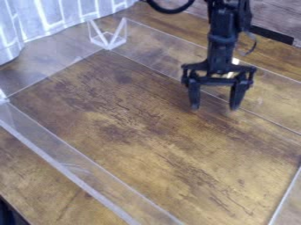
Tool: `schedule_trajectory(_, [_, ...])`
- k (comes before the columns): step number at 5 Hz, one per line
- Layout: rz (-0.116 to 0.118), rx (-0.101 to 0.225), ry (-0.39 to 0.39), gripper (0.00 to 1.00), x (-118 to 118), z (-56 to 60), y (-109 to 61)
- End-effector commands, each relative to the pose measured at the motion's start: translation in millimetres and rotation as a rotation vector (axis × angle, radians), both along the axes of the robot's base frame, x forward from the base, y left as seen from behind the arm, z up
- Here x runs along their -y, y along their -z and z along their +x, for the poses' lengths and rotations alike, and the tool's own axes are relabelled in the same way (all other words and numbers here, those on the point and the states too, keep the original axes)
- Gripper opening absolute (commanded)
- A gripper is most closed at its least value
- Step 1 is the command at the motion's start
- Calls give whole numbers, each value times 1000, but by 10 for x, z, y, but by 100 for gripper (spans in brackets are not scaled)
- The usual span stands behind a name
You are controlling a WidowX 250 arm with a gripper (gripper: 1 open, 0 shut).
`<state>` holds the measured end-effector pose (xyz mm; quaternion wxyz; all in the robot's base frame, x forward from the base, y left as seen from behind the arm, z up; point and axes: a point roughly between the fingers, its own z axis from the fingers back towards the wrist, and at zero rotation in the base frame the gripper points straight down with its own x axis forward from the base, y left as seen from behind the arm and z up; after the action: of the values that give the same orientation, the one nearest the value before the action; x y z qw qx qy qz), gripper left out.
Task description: Put the yellow object in the silver pot
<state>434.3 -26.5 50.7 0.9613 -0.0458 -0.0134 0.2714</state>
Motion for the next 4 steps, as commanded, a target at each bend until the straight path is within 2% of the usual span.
schedule_trajectory(1, [-9, 145, -41, 100, -52, 158, -637])
schedule_trajectory(2, [-13, 152, -73, 100, -42, 135, -695])
schedule_trajectory(3, [-12, 150, -74, 100, -64, 110, -824])
schedule_trajectory(4, [-1, 153, -85, 100, -113, 53, -917])
